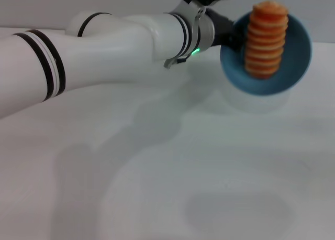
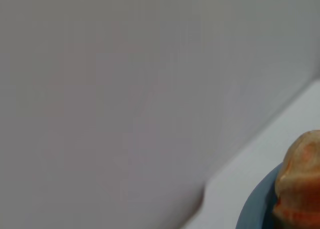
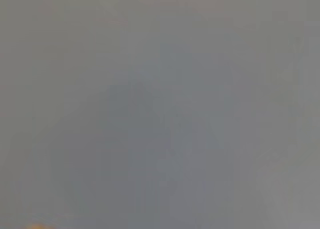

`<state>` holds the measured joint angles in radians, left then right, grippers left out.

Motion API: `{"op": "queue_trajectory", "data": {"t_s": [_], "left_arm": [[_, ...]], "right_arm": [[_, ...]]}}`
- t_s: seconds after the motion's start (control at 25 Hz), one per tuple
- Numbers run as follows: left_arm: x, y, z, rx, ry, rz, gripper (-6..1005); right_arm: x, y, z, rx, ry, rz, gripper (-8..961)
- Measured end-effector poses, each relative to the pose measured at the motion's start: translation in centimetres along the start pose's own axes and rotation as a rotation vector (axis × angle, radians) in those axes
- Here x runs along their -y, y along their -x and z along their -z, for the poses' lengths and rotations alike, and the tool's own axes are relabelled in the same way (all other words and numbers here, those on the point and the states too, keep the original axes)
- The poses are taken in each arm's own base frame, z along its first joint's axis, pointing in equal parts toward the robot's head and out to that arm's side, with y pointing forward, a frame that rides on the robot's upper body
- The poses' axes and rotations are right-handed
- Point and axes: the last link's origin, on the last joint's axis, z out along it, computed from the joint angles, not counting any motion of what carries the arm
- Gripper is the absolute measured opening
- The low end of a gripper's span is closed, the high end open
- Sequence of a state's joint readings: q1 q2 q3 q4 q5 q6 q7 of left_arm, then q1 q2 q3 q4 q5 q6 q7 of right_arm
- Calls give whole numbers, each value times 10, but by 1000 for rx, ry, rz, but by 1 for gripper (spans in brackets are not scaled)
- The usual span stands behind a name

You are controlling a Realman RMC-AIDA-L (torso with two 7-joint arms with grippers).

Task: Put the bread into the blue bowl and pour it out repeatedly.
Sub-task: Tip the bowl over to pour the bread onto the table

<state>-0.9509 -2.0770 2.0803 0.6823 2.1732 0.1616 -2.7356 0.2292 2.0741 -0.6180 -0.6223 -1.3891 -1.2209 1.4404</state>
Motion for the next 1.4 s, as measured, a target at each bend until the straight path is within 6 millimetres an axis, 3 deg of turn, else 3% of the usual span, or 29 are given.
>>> {"op": "queue_trajectory", "data": {"t_s": [0.36,0.96,1.16,1.4], "left_arm": [[-10,-23,-4,-121,-13,-98,-2],[-6,-17,-4,-159,-39,-67,-1],[11,-13,-3,-110,-65,28,-1],[55,8,1,68,-121,188,-1]], "right_arm": [[-3,-1,4,14,25,-28,378],[-15,5,-8,15,104,-21,378],[-19,2,-10,-57,134,16,379],[-20,-16,-16,-371,125,-69,378]]}}
